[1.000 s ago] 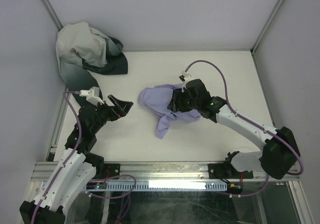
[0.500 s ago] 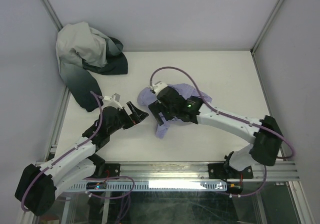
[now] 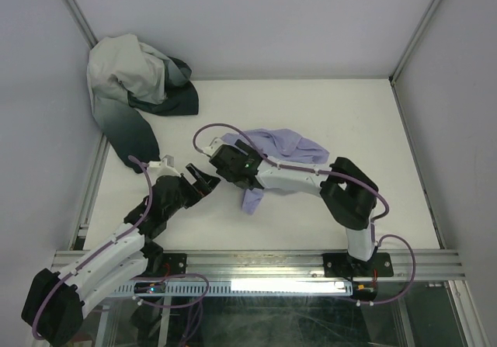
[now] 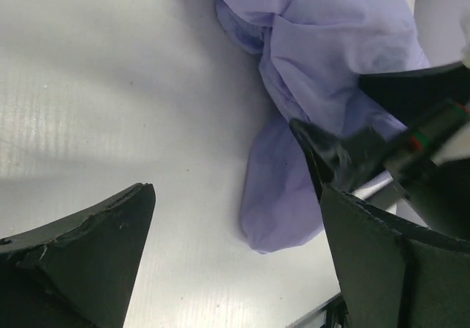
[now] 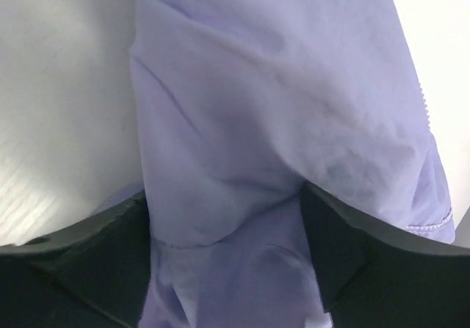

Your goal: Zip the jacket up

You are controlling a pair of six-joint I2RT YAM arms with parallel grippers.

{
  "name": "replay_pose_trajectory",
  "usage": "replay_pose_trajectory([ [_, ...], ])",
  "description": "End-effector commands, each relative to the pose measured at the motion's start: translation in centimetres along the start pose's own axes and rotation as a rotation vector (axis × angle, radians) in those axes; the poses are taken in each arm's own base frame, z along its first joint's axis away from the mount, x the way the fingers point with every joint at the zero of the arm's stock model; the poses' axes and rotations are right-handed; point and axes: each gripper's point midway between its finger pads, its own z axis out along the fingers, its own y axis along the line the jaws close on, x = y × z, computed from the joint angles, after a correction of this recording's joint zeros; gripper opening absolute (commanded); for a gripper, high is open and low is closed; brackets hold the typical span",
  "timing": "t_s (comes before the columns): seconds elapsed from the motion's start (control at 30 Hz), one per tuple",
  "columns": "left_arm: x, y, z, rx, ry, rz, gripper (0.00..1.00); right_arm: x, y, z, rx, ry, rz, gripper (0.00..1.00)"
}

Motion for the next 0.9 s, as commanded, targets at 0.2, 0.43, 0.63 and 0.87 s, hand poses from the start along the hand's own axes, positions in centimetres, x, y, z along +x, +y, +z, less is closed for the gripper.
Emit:
replay_pose_trajectory([
  [0.2, -0.8, -5.2, -0.2, 0.18, 0.015, 0.033, 0.99, -7.9, -10.0, -4.9, 0.037, -0.215, 0.224, 0.0],
  [0.43, -2.4, -8.1, 0.1, 0.222, -0.003, 0.102, 0.99, -11.1, -16.2, -15.3, -0.261, -0.538, 0.516, 0.0],
  [0.63, -6.6, -10.6, -2.2, 0.233, -0.154, 0.166, 0.99, -14.1, -19.8, -25.1, -0.539, -0.884, 0.6, 0.0],
  [0.87, -10.2, -12.5, -6.3, 0.254, -0.297, 0.206, 0.99, -12.3, -21.8, -24.4, -0.554, -0.928, 0.796, 0.0],
])
